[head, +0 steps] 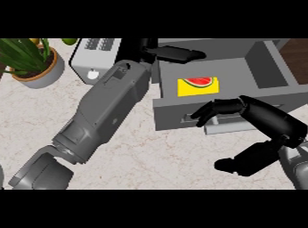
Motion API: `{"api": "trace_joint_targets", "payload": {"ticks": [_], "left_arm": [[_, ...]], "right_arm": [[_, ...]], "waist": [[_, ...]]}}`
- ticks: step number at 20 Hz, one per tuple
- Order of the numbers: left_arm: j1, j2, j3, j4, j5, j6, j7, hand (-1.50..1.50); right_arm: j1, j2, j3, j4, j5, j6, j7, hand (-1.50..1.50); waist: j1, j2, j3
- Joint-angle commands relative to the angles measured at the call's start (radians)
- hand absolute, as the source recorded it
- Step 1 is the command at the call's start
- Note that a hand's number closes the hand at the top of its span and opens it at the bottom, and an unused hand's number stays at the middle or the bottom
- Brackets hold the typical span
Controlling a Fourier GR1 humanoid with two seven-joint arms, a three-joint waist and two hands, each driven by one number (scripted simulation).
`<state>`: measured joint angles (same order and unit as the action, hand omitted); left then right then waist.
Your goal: Pick up the cup, place it into the drawer and close the drawer
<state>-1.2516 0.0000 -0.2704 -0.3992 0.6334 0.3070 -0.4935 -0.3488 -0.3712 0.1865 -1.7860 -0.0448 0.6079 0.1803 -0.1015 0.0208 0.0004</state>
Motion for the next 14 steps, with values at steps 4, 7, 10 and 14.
{"api": "trace_joint_targets", "payload": {"ticks": [4,7,10,14], "left_arm": [[0.034,0.000,0.049,0.003,0.035,-0.042,-0.053,-1.50],[0.076,0.000,0.044,0.001,0.025,-0.068,-0.086,-1.50],[0.117,0.012,0.034,-0.091,0.022,-0.076,-0.070,-1.50],[0.169,0.074,0.060,-0.107,0.035,-0.130,-0.073,-1.50]], "right_arm": [[0.094,0.024,0.113,0.108,0.351,-0.148,-0.104,-1.50],[0.060,0.032,0.161,0.294,0.455,-0.192,-0.187,-1.50],[0.007,0.046,0.172,0.509,0.512,-0.234,-0.284,-1.50],[-0.124,0.090,0.179,0.756,0.583,-0.278,-0.330,1.50]], "waist": [[0.082,-0.010,0.000],[0.099,-0.007,0.001],[0.148,-0.016,0.001],[0.159,-0.009,0.001]]}}
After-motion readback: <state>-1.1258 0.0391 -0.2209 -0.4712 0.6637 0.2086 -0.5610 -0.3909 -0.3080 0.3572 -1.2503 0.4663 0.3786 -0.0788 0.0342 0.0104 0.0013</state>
